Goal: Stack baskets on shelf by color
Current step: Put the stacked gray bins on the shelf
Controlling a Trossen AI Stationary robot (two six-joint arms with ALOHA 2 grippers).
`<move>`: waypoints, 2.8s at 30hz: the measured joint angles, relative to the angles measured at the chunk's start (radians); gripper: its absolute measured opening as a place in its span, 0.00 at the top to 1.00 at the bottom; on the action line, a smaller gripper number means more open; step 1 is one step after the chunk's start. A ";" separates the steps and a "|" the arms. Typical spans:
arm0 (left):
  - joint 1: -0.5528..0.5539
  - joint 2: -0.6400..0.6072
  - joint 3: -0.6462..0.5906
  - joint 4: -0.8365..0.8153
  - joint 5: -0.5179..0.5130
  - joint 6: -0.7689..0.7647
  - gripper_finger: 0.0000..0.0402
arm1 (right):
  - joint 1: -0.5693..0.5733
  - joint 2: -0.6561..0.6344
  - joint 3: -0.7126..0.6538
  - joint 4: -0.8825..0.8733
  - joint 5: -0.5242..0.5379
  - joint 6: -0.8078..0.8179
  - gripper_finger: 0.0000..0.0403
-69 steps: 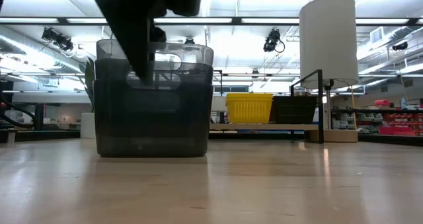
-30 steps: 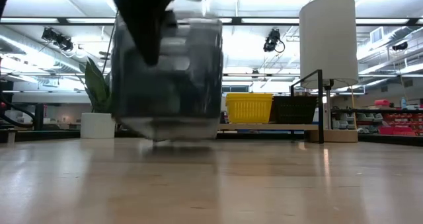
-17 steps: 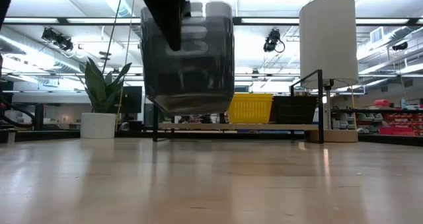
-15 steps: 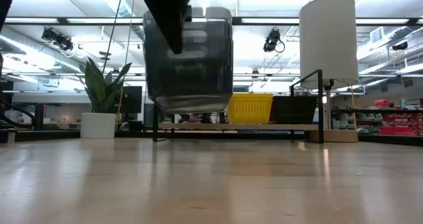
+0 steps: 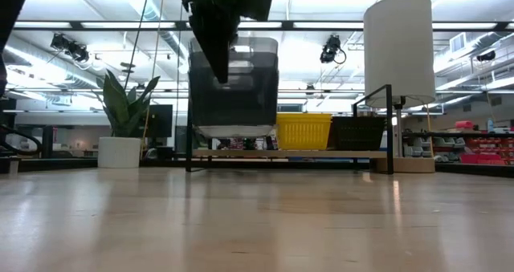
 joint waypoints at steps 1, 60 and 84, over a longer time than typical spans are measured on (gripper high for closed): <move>0.011 0.000 0.000 0.003 -0.003 0.010 0.96 | 0.000 0.000 0.000 0.000 0.000 0.000 0.62; 0.313 0.065 -0.001 0.089 -0.090 0.313 0.65 | 0.000 0.000 0.001 -0.007 0.000 -0.001 0.62; 0.313 0.063 -0.001 -0.005 -0.185 0.315 0.57 | 0.000 0.000 0.001 -0.011 0.000 0.000 0.62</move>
